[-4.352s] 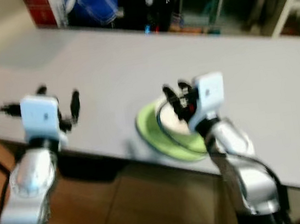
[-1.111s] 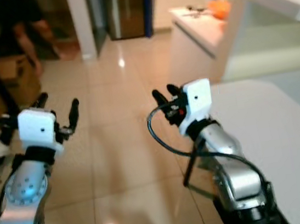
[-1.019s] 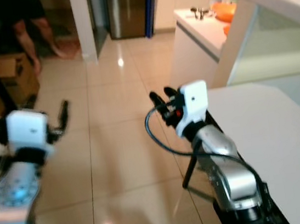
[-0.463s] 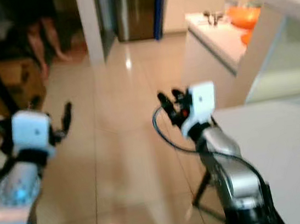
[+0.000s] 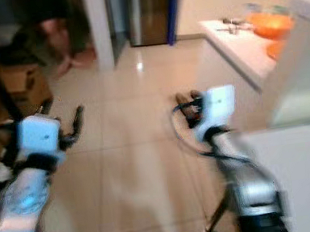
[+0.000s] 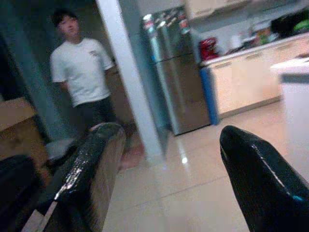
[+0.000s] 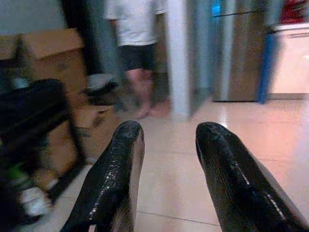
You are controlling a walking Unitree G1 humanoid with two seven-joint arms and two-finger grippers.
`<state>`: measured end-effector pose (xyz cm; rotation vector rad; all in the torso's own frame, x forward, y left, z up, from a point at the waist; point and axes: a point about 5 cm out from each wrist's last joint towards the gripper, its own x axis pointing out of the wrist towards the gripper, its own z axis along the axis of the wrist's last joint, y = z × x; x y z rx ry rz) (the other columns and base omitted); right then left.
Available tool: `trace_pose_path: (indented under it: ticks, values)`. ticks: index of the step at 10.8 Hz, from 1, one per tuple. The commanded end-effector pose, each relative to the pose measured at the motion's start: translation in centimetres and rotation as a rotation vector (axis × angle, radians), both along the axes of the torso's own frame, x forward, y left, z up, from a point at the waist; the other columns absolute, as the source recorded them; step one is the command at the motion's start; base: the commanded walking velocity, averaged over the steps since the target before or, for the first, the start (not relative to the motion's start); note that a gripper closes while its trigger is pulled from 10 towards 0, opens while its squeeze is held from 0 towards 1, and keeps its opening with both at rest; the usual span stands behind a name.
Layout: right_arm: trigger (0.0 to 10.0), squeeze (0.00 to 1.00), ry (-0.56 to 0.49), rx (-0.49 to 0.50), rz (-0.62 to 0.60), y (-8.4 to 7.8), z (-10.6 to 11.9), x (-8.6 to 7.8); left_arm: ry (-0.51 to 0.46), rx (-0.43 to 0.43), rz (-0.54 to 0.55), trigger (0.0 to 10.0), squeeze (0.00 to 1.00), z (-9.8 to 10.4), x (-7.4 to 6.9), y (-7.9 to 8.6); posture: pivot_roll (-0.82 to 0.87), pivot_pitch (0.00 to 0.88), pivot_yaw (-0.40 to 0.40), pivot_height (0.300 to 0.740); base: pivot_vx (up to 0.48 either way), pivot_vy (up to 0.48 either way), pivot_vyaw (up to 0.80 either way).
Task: Setting the table
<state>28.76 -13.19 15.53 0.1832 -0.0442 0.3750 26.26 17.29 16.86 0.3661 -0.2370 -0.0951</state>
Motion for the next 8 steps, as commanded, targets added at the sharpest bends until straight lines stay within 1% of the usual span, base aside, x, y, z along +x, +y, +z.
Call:
trace_pose_path:
  ticks: [1,8]
  values:
    - [10.0,0.0,0.004,-0.011,-0.044,-1.36,0.05,0.01,-0.008,-0.008,-0.046,10.0,0.0,0.29,0.02,-1.04,0.01,0.0,-0.053,0.74,0.435,0.0,0.0]
    - [10.0,0.0,0.007,-0.01,-0.035,-1.16,-0.01,-0.18,0.009,-0.002,-0.064,10.0,0.0,0.03,-0.14,-1.29,0.01,0.0,-0.05,0.74,0.433,0.0,0.0]
